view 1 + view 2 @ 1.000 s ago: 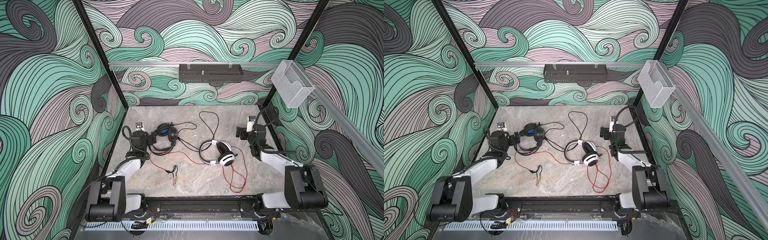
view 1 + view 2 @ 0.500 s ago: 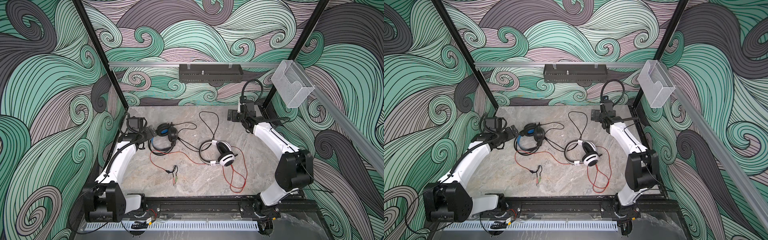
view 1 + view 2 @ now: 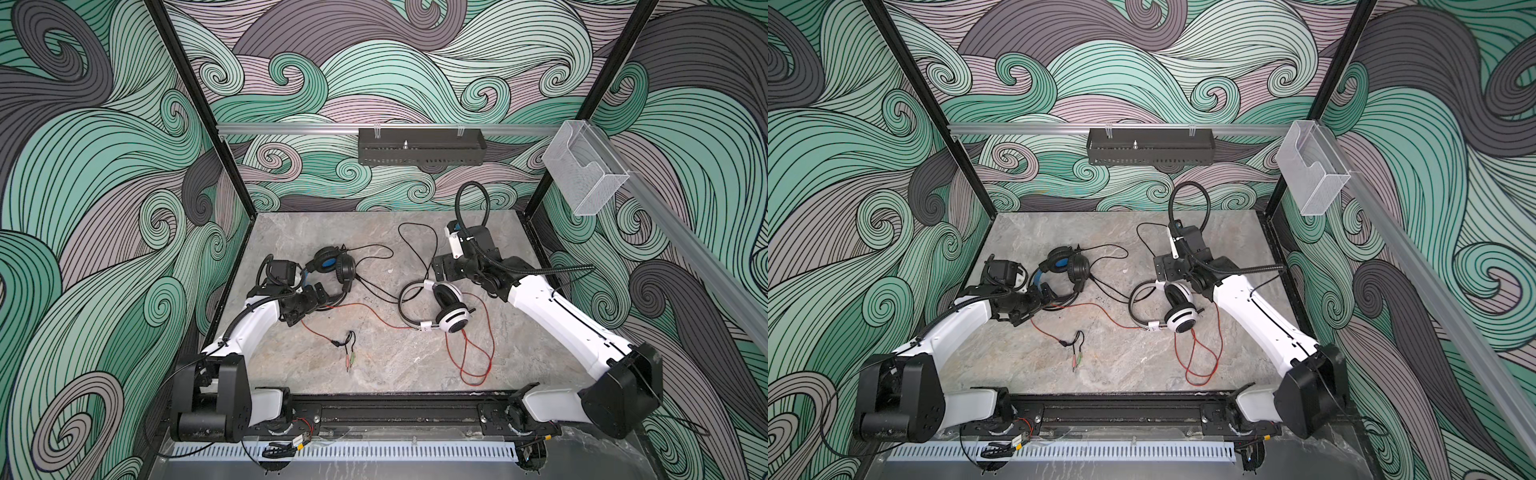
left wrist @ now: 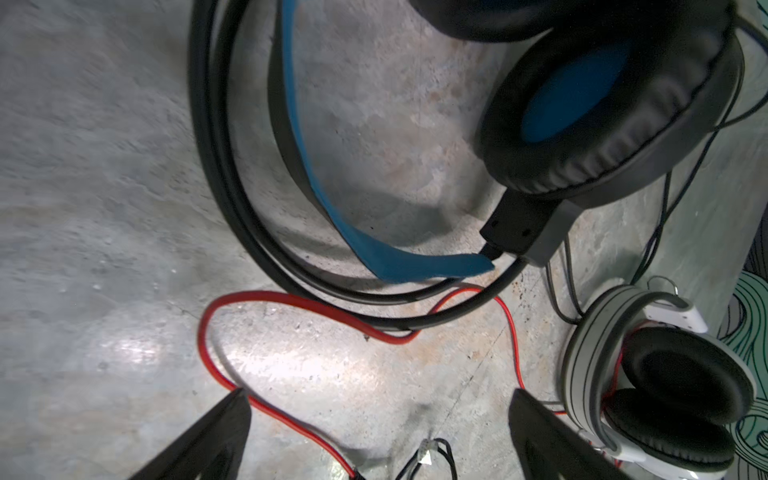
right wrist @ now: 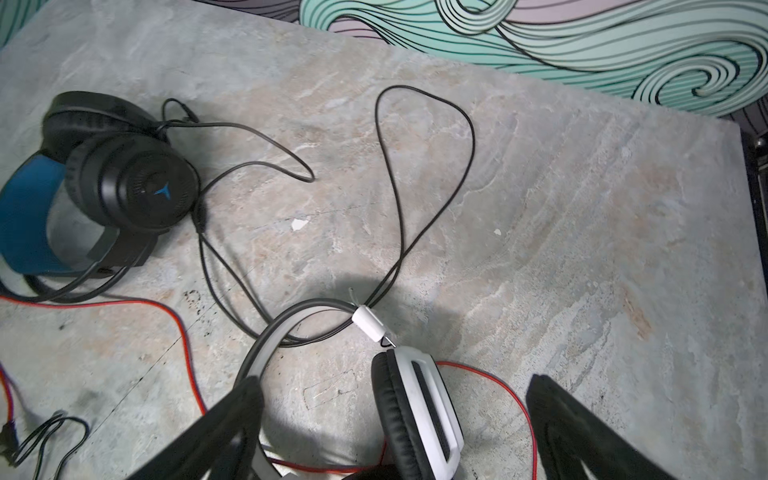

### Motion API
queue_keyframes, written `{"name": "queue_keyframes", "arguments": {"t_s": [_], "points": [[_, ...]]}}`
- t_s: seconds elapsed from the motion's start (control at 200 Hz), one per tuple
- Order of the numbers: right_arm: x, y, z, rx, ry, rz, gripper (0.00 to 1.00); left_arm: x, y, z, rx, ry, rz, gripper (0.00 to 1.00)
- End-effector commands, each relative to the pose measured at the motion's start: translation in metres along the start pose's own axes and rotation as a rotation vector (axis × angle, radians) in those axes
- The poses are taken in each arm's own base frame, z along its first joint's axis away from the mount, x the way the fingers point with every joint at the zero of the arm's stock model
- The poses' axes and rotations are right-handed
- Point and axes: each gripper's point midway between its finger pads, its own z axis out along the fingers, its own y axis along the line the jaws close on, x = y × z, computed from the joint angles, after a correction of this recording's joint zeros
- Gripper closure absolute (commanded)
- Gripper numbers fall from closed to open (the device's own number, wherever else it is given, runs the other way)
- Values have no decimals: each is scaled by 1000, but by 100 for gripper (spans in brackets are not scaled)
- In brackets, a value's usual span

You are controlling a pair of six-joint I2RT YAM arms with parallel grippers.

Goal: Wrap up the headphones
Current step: 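Reach left gripper to black-and-blue headset band while right gripper moves above white headset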

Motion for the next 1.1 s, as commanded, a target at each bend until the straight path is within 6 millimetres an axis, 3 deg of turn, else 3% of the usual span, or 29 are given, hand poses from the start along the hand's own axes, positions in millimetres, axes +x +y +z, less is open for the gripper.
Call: {"name": "queue_keyframes", "arguments": {"t_s": [0.0,0.31,0.445,0.536,0.651,0.841,0.961,1.096], "points": [[-6,8,-7,2,1,-88,1,8,-18,6,51,3,23,1],[-27,3,-21,33,-36,-99,1,65,-27,34,-14,117,115,1],[-17,5,-17,19,-2,-95,1,70,-23,12,-118,91,176,5],[-8,10,-14,-4,31,-88,1,70,-6,-5,-197,49,130,10],[0,12,-13,-6,53,-98,1,49,11,-17,-270,-72,129,11],[-11,17,-23,-14,17,-127,1,3,41,-28,-309,-161,-8,11],[-11,18,-25,-17,13,-129,1,-28,37,-22,-282,-241,32,8],[-14,17,-29,-13,4,-132,1,-53,17,2,-209,-206,154,3]]}}
